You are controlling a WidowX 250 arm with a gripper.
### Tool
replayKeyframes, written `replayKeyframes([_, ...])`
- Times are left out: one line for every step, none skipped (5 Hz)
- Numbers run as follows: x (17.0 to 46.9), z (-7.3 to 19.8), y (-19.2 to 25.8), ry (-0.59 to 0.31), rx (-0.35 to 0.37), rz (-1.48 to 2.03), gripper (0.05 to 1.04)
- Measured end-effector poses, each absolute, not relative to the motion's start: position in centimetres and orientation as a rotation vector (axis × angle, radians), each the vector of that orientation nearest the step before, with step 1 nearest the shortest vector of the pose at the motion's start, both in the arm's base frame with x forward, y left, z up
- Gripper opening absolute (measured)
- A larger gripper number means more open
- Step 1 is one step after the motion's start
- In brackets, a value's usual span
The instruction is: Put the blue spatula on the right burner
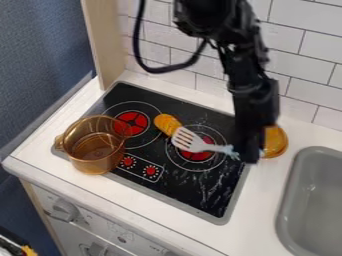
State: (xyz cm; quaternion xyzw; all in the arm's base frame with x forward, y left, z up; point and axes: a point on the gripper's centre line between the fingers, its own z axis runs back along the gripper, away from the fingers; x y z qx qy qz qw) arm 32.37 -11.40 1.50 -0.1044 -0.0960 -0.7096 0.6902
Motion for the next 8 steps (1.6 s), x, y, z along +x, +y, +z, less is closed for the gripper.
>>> replayKeyframes([31.5, 1.2, -12.9, -0.146, -0.165, -1.666, 0.324])
replayKeyframes([31.2, 1.0, -13.0, -0.087, -0.091, -1.683, 0.324])
replayKeyframes([31.2, 0.4, -12.1, -0.049, -0.042, -1.662, 0.324])
replayKeyframes([30.9, -0.4, -11.3, -0.033, -0.067, -1.626, 0.365])
replayKeyframes([30.7, -1.2, -10.6, -0.013, -0.107, -1.589, 0.665])
replayKeyframes([30.6, -1.2, -10.5, -0.007, -0.116, -1.576, 0.947])
replayKeyframes([30.6, -1.2, -10.4, 0.0, -0.109, -1.57, 0.995])
replayKeyframes([30.8, 0.7, -10.6, -0.021, -0.039, -1.597, 0.999])
